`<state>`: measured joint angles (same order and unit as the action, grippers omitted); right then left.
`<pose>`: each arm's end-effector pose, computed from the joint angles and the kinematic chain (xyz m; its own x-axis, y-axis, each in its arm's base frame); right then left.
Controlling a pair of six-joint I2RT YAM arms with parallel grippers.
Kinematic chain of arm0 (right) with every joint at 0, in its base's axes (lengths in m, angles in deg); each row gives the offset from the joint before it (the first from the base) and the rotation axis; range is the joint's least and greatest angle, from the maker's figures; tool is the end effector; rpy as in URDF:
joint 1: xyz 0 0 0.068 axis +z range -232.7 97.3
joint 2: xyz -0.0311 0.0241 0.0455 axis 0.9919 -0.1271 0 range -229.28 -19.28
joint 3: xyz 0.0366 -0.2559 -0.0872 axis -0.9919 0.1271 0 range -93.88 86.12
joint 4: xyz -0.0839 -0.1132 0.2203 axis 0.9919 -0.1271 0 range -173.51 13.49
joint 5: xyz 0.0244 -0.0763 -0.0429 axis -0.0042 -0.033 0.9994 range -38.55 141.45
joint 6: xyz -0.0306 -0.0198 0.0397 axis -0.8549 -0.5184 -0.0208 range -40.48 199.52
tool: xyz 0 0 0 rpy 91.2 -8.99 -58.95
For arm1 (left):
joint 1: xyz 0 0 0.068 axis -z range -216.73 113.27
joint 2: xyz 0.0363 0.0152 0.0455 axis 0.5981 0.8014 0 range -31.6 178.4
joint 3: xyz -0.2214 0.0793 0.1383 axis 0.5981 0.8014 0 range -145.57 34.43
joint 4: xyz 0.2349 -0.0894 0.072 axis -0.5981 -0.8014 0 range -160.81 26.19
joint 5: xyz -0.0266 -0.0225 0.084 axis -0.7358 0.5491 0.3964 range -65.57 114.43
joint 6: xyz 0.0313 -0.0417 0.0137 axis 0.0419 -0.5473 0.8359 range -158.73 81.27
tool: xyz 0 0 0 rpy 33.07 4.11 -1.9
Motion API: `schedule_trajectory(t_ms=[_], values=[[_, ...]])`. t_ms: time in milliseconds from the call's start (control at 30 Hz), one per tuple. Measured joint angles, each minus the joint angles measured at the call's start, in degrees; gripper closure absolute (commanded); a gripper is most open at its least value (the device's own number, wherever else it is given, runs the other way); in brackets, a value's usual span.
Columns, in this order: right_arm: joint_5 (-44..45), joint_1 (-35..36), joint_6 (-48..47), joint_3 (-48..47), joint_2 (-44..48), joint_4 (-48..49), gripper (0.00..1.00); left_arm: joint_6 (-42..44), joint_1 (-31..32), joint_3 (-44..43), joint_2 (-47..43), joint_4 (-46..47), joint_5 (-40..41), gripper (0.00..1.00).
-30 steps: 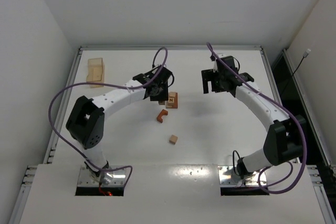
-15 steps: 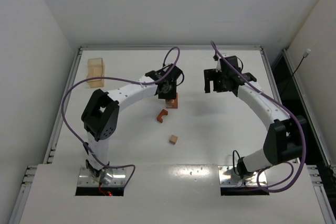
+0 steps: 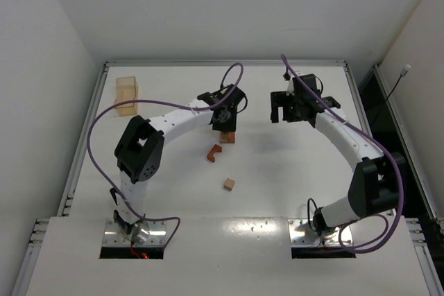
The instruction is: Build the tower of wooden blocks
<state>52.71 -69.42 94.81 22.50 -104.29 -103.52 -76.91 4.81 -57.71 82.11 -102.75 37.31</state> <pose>0.3114 0.0727 0.2611 -0.7589 0.0918 -0.6447 -0.0159 0.9871 0.1593 0.3267 -0.2790 0.2263 -0.8609 -0.0421 -0.5070 0.0411 0.9876 -0.1518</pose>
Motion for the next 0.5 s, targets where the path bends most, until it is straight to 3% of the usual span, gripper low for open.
schedule_trajectory(t_ms=[500], values=[[-0.5, 0.0, 0.0, 0.1, 0.0, 0.5, 0.18, 0.3, 0.0, -2.7, 2.9, -1.1, 0.1, 1.0]])
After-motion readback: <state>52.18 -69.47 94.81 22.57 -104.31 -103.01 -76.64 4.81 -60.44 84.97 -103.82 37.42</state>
